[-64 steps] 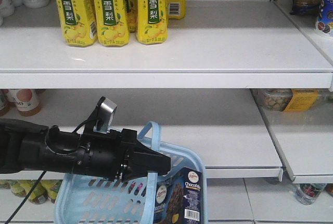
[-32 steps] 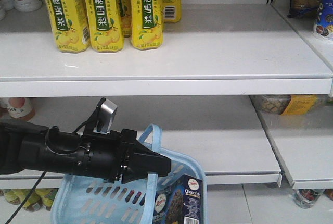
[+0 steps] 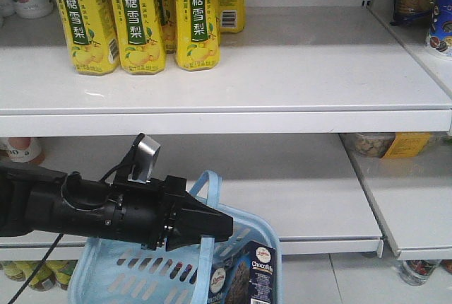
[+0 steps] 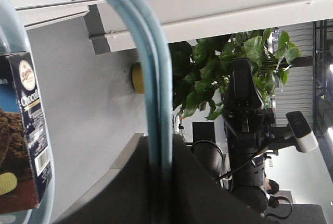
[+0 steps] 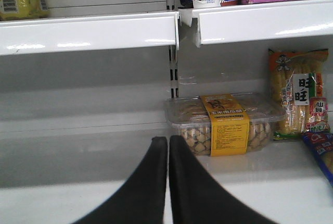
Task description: Left arm holds basket, right arm returns cookies
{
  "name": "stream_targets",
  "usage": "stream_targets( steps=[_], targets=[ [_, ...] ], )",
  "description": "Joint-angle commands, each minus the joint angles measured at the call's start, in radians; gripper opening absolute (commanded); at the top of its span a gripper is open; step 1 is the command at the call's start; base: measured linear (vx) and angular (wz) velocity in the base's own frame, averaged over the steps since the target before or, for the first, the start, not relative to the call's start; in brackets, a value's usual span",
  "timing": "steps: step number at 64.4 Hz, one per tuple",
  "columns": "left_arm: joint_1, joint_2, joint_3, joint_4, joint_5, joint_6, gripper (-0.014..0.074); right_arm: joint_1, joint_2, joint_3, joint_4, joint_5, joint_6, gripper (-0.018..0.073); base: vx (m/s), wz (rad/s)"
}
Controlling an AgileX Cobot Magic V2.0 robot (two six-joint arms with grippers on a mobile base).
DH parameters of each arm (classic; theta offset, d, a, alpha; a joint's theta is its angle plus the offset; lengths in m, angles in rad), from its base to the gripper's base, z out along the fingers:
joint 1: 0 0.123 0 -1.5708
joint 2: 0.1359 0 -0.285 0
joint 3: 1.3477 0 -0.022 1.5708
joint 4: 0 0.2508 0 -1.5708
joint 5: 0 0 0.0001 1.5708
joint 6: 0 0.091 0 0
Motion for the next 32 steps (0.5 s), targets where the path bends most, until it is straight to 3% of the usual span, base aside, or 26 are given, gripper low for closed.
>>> stream_targets(
  steps=[1, 32],
  targets=[
    [0.0, -0.046, -0.026, -0.083, 0.048, 0.033, -0.0006, -0.005, -0.011, -0.001, -0.003, -0.076, 0.001, -0.0008, 0.01, 0.01],
    [0.0, -0.046, -0.026, -0.083, 0.048, 0.033, -0.0006, -0.005, -0.011, -0.001, -0.003, -0.076, 0.001, -0.0008, 0.0, 0.0]
  ],
)
